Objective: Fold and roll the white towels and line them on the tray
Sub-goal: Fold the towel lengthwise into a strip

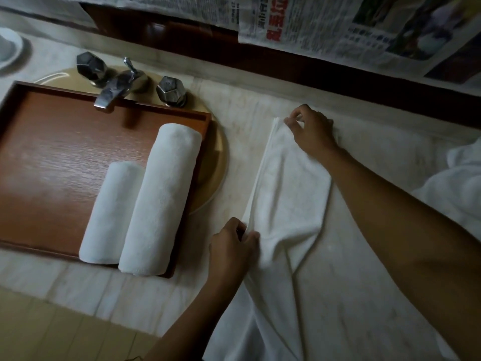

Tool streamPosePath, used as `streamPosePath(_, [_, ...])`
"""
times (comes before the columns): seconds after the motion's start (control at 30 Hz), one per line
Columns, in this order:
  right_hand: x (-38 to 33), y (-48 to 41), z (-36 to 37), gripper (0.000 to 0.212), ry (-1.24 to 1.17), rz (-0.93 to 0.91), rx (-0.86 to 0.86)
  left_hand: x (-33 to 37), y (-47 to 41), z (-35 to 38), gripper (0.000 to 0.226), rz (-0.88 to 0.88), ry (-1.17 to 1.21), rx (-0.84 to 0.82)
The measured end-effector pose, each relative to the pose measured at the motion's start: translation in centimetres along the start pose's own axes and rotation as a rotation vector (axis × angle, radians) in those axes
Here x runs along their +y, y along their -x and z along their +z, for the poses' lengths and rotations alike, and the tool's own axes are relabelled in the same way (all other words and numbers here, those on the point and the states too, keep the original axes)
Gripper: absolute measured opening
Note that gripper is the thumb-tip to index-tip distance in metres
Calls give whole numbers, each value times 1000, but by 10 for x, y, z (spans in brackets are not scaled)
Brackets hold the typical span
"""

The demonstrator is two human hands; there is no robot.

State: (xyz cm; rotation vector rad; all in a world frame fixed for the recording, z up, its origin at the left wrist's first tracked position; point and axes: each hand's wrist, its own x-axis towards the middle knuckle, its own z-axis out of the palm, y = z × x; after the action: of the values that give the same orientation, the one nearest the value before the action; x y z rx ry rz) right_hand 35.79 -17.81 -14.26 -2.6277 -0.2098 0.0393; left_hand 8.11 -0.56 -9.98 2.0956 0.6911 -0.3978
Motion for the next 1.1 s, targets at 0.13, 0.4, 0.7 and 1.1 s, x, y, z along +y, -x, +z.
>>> streamPosePath(0.13, [23,-2,-42,27,170,31,-199,1,1,0,18,-8,21,-17])
streamPosePath(0.4, [9,50,-23,36,9,-210,133,1,1,-1,19,-14,22,-1])
streamPosePath(0.7, [13,92,19,57,355,-315,-153,-13,2,-6,11,-222,462,-270])
streamPosePath(1.1, [2,91,17,52,304,-220,-67,-26,13,-3,11,14,63,42])
